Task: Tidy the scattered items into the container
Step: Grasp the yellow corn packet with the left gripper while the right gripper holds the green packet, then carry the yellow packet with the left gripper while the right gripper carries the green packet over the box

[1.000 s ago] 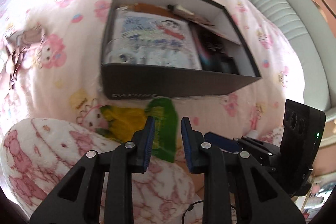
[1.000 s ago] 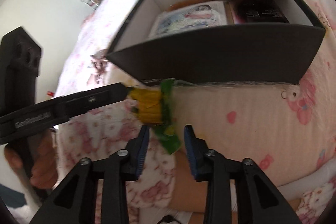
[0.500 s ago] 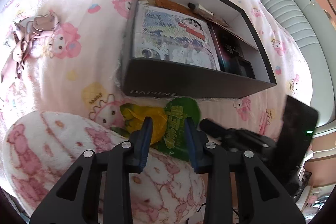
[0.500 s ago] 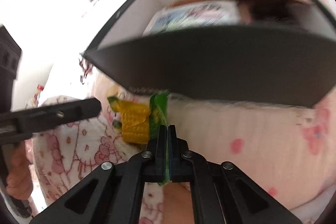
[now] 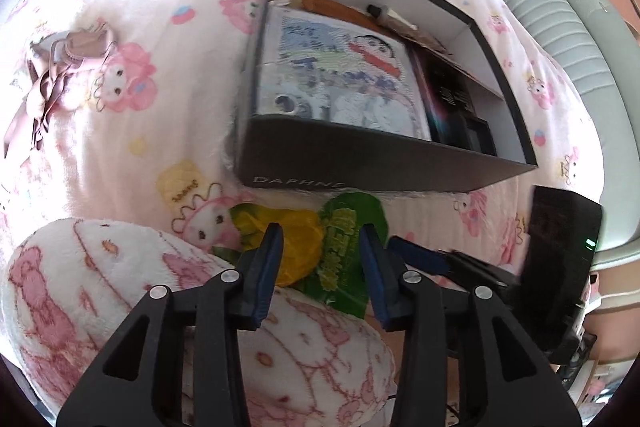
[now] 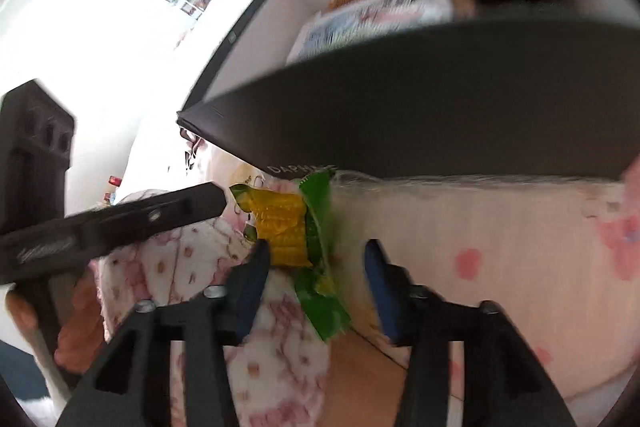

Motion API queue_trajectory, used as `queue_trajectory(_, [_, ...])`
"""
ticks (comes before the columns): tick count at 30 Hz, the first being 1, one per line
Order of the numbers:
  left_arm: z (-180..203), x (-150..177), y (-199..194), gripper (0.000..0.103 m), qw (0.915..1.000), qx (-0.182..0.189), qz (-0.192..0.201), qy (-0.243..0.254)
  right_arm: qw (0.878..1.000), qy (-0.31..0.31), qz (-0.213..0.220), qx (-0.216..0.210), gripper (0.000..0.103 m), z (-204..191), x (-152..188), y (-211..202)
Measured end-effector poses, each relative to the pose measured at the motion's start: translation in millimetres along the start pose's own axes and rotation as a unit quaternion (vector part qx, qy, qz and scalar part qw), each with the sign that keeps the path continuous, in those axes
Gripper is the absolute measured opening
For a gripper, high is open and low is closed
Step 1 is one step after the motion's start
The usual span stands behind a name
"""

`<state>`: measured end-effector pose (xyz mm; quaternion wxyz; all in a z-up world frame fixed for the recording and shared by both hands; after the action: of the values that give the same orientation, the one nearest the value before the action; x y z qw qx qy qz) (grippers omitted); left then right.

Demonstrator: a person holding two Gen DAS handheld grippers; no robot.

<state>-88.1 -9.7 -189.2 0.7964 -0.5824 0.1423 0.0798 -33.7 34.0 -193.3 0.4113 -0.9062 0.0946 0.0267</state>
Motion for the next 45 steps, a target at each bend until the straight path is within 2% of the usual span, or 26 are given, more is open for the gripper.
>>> queue_trajectory(1, [-2, 1, 2, 0.040, 1.0000, -0.002, -0.002, -0.004, 1.000, 0.007, -0.007, -0.008, 0.043, -1, -3, 12])
queue_trajectory(2, [-4, 1, 4, 0.040, 1.0000, -0.004, -0.004, -0.006, 1.000, 0.014, -0.010, -0.014, 0.010, 0, -6, 22])
queue_trajectory(3, [-5, 2, 5, 0.040, 0.9999, -0.008, -0.005, -0.007, 1.000, 0.018, -0.010, 0.003, 0.002, 3, -9, 31])
queue_trajectory(4, [-4, 2, 6, 0.040, 0.9999, -0.012, -0.005, -0.005, 0.999, 0.019, 0.000, 0.034, 0.001, 8, -12, 36])
queue_trajectory(8, [-2, 0, 7, 0.043, 0.9999, -0.011, -0.004, 0.002, 0.999, 0.024, 0.035, 0.025, 0.000, 6, -16, 22])
queue_trajectory(12, [5, -2, 13, 0.043, 1.0000, 0.001, -0.008, 0.004, 0.995, 0.002, 0.093, 0.048, 0.000, 2, -15, -12])
queue_trajectory(14, [11, -3, 18, 0.044, 0.9997, 0.017, -0.011, 0.010, 0.992, 0.000, 0.107, 0.066, 0.000, 12, -13, -27])
queue_trajectory(16, [22, -4, 27, 0.047, 0.9991, 0.031, -0.019, 0.022, 0.988, 0.015, 0.116, 0.102, 0.000, 38, -14, -37])
queue_trajectory(18, [34, -5, 39, 0.047, 0.9981, 0.042, -0.029, 0.033, 0.986, 0.040, 0.103, 0.123, 0.002, 60, -17, -37])
queue_trajectory(20, [44, -7, 47, 0.047, 0.9981, 0.033, -0.029, 0.044, 0.987, 0.099, 0.090, 0.092, 0.003, 75, -20, -39])
queue_trajectory(21, [51, -7, 49, 0.047, 0.9976, 0.031, -0.027, 0.055, 0.987, 0.107, 0.091, 0.075, 0.003, 74, -22, -41])
queue_trajectory(23, [58, -7, 53, 0.047, 0.9967, 0.039, -0.027, 0.066, 0.987, 0.098, 0.107, 0.064, 0.003, 68, -25, -48])
queue_trajectory(26, [58, -5, 61, 0.047, 0.9964, 0.032, -0.036, 0.070, 0.985, 0.084, 0.118, 0.089, 0.003, 66, -26, -50])
queue_trajectory(28, [55, -3, 70, 0.047, 0.9961, 0.040, -0.047, 0.063, 0.987, 0.090, 0.102, 0.089, 0.003, 69, -23, -44])
queue_trajectory(30, [58, -1, 77, 0.047, 0.9943, 0.066, -0.059, 0.060, 0.989, 0.090, 0.074, 0.092, 0.003, 66, -20, -31])
queue_trajectory(35, [65, -4, 86, 0.056, 0.9913, 0.093, -0.067, 0.065, 0.988, 0.082, 0.042, 0.124, 0.011, 64, -11, -10])
queue_trajectory(39, [66, -5, 92, 0.061, 0.9892, 0.112, -0.072, 0.062, 0.987, 0.091, 0.037, 0.130, 0.014, 65, -9, -1])
queue_trajectory(42, [71, -7, 91, 0.066, 0.9857, 0.142, -0.064, 0.064, 0.986, 0.099, 0.040, 0.131, 0.015, 69, -1, -4])
queue_trajectory(45, [73, -9, 90, 0.068, 0.9851, 0.149, -0.056, 0.066, 0.986, 0.106, 0.048, 0.120, 0.015, 67, -4, -4])
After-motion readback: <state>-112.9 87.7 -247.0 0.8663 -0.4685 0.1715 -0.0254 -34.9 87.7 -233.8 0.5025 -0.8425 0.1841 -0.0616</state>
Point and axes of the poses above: each gripper's, at about its wrist camera, not at the fingertips, and y roughly the way its jaws point, z to its right, x to its underside, the point moved 6 cm from there along y, roughly the way its jaws point, and after that the axes turned 15 degrees about y, right-handed, at the moved point
